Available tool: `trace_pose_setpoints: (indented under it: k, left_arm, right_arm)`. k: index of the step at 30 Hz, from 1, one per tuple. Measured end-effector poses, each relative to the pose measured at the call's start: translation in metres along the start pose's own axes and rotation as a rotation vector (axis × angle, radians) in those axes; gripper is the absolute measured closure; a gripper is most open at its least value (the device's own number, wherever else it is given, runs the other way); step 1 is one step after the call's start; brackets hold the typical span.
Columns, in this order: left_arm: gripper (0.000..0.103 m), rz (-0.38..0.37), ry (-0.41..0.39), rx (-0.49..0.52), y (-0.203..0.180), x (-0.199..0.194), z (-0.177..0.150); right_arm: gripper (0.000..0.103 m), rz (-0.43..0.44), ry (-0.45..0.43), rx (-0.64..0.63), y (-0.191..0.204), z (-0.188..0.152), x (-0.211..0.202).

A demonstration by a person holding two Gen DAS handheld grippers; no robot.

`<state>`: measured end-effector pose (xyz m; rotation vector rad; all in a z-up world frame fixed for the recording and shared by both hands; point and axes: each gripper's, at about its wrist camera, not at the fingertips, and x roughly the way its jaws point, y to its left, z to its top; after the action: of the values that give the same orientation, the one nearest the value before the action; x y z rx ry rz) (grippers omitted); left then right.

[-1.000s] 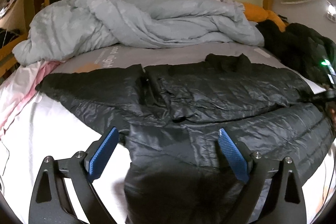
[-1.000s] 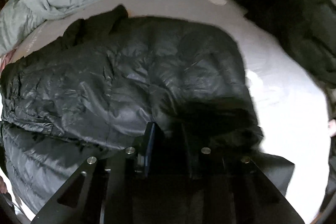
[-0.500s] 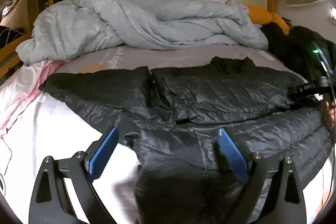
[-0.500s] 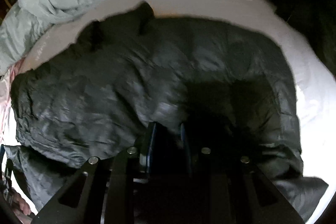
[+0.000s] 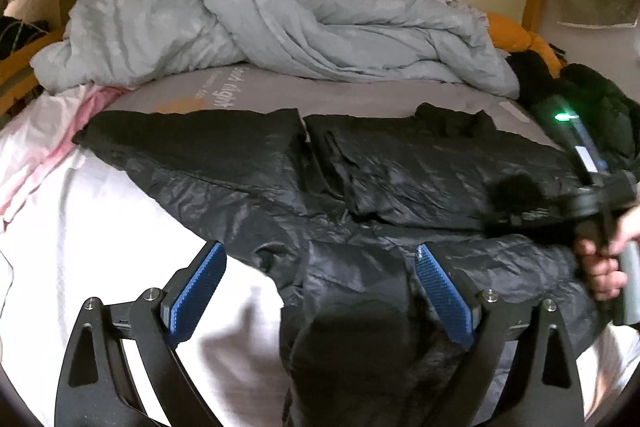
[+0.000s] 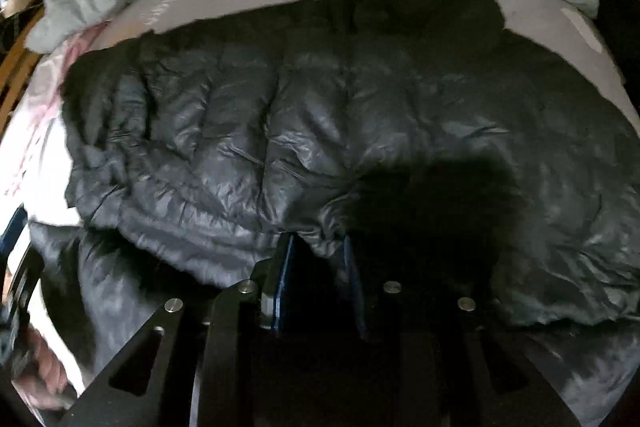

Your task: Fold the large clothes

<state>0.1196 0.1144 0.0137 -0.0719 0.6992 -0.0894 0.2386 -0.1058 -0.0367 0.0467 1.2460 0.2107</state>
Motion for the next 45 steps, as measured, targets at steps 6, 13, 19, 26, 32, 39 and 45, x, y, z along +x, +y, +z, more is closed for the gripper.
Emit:
trace_pose_setpoints:
  k: [6,13,19,26,32,39,45]
  left_arm:
    - [0.009,-0.018,0.006,-0.04,0.01,0.002,0.007]
    - [0.009,-0.009,-0.025,-0.158,0.072,-0.003,0.037]
    - [0.009,-0.007,0.02,-0.352,0.152,0.037,0.058]
    - [0.009,0.043,0.094,-0.509,0.219,0.092,0.051]
    - [0.024,0.054,0.043,-0.533,0.236,0.122,0.044]
    - [0.101,0.108,-0.123,-0.218,0.179,0.09,0.074]
    - [0.101,-0.054,-0.337,-0.034,0.085,-0.002,0.109]
  right_arm:
    - [0.075,0.08,0.004,0.054,0.005,0.02,0.0]
    - [0.075,0.088,-0.25,-0.108,0.011,-0.024,-0.091]
    - [0.035,-0.086,-0.573,-0.124,-0.041,-0.085,-0.171]
    - [0.034,-0.309,-0.684,0.04,-0.122,-0.141,-0.198]
    - [0.034,-0.366,-0.65,0.119,-0.156,-0.17,-0.188]
    - [0.034,-0.36,-0.628,0.179,-0.172,-0.185,-0.174]
    - [0.034,-0.323,-0.645,0.202,-0.179,-0.189,-0.179]
